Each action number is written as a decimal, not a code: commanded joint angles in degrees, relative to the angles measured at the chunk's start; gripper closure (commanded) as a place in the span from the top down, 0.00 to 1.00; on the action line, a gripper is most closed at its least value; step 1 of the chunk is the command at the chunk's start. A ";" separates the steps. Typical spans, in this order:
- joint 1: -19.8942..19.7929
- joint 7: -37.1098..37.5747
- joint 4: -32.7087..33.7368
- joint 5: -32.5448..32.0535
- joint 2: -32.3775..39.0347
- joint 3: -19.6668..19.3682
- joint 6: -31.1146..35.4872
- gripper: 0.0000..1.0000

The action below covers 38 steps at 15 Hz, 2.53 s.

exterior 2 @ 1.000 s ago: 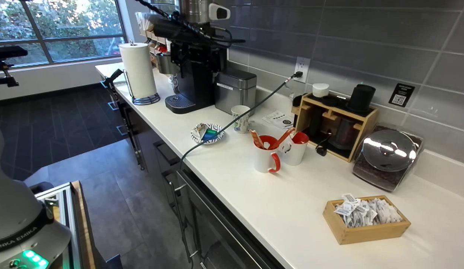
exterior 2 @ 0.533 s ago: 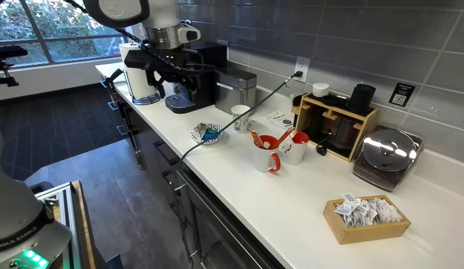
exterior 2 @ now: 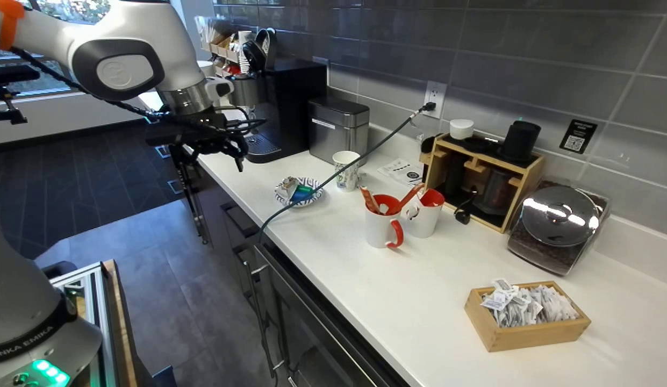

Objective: Put the ball in the top cupboard

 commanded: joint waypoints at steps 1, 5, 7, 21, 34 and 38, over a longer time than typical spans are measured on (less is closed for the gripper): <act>1.27 0.80 0.70 -1.02 0.01 -1.63 -0.17 1.00; 1.93 -0.17 0.15 -0.77 0.86 -2.13 3.45 1.00; 4.63 -2.49 -2.22 0.84 1.87 -2.83 9.90 1.00; -19.72 -1.60 -3.40 -32.65 25.27 13.29 56.77 1.00; -21.70 -0.61 -3.06 -30.76 34.66 17.64 68.75 1.00; -21.12 -4.01 -3.03 -27.83 37.97 18.39 71.86 0.83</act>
